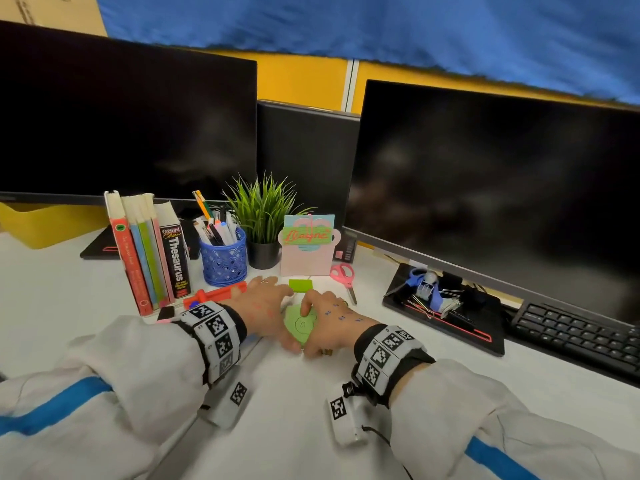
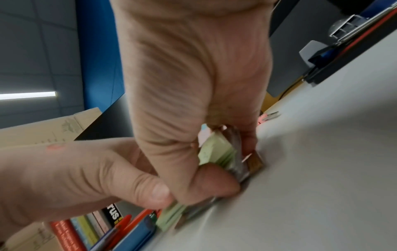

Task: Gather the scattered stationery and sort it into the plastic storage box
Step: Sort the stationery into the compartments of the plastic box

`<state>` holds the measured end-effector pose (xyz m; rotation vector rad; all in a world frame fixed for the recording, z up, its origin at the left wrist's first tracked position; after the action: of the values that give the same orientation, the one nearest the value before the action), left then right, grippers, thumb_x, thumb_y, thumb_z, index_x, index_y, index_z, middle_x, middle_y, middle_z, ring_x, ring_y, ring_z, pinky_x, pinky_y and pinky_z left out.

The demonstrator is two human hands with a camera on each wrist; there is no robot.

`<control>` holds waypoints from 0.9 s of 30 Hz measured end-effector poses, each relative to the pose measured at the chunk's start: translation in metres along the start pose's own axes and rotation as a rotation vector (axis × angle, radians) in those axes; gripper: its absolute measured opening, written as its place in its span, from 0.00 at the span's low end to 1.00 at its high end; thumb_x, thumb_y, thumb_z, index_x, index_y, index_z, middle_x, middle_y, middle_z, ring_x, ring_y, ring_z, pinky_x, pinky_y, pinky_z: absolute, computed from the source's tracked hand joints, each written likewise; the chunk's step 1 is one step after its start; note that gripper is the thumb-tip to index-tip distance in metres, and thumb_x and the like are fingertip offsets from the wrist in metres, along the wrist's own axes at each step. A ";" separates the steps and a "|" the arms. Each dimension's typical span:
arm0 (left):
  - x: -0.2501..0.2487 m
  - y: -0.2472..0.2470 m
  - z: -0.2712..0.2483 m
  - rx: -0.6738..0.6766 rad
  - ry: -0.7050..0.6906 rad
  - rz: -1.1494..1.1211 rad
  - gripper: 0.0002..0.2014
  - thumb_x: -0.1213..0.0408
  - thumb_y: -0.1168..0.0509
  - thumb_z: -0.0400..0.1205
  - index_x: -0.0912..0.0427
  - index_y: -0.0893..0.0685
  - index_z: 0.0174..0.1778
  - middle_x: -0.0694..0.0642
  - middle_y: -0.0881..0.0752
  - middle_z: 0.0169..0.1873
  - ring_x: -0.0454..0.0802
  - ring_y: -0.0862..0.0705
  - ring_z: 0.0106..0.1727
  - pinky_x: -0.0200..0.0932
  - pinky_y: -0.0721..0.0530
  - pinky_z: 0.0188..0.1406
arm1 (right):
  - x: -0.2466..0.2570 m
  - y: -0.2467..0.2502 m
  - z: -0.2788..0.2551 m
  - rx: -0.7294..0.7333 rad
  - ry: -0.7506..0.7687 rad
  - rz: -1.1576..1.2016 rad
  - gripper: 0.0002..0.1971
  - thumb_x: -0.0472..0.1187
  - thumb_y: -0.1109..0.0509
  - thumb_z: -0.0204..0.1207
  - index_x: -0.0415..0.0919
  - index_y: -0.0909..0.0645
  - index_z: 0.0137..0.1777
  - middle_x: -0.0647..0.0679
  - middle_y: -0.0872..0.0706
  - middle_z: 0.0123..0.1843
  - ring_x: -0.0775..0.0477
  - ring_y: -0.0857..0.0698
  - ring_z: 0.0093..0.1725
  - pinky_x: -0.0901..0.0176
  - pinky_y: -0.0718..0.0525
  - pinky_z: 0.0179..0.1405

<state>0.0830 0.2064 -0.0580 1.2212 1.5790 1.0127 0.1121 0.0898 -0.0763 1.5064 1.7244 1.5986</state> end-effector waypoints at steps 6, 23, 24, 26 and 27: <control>-0.026 -0.004 0.003 0.086 -0.177 -0.100 0.35 0.44 0.16 0.65 0.48 0.20 0.65 0.42 0.17 0.58 0.46 0.20 0.59 0.37 0.31 0.44 | 0.015 -0.003 -0.006 0.038 0.159 0.018 0.32 0.32 0.18 0.58 0.54 0.30 0.57 0.49 0.30 0.65 0.42 0.25 0.59 0.58 0.20 0.36; -0.040 -0.008 -0.004 -0.022 -0.116 0.131 0.45 0.33 0.20 0.61 0.56 0.28 0.66 0.51 0.20 0.55 0.56 0.22 0.63 0.60 0.32 0.67 | -0.024 0.005 -0.017 0.040 -0.159 0.151 0.63 0.46 0.09 0.49 0.50 0.42 0.84 0.46 0.29 0.78 0.41 0.24 0.74 0.46 0.19 0.67; -0.041 -0.007 -0.006 -0.051 -0.117 0.069 0.43 0.35 0.21 0.64 0.56 0.30 0.65 0.50 0.20 0.52 0.56 0.20 0.62 0.60 0.32 0.68 | -0.028 0.005 -0.019 0.030 -0.197 0.285 0.55 0.41 0.11 0.52 0.47 0.37 0.81 0.45 0.26 0.72 0.40 0.21 0.68 0.47 0.16 0.60; -0.042 0.001 -0.007 -0.139 -0.103 -0.071 0.39 0.37 0.22 0.68 0.57 0.31 0.63 0.49 0.21 0.50 0.56 0.17 0.59 0.59 0.29 0.66 | -0.033 0.003 -0.027 0.031 -0.275 0.677 0.29 0.30 0.21 0.62 0.39 0.23 0.65 0.42 0.21 0.57 0.41 0.19 0.55 0.48 0.14 0.50; -0.042 0.006 -0.007 -0.187 -0.092 -0.145 0.37 0.39 0.22 0.70 0.57 0.32 0.62 0.50 0.21 0.50 0.56 0.17 0.58 0.57 0.25 0.63 | -0.033 0.003 -0.031 0.029 -0.291 0.857 0.19 0.27 0.27 0.65 0.37 0.20 0.56 0.41 0.22 0.53 0.41 0.21 0.52 0.45 0.14 0.50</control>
<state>0.0837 0.1661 -0.0441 0.9974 1.4448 0.9727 0.1009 0.0457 -0.0777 2.5476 0.9746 1.5561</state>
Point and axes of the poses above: each hand's wrist, its own z-axis towards the middle knuckle, its own y-axis out of the back of the hand, x = y × z, the point moved 10 cm from there along z, towards the middle knuckle
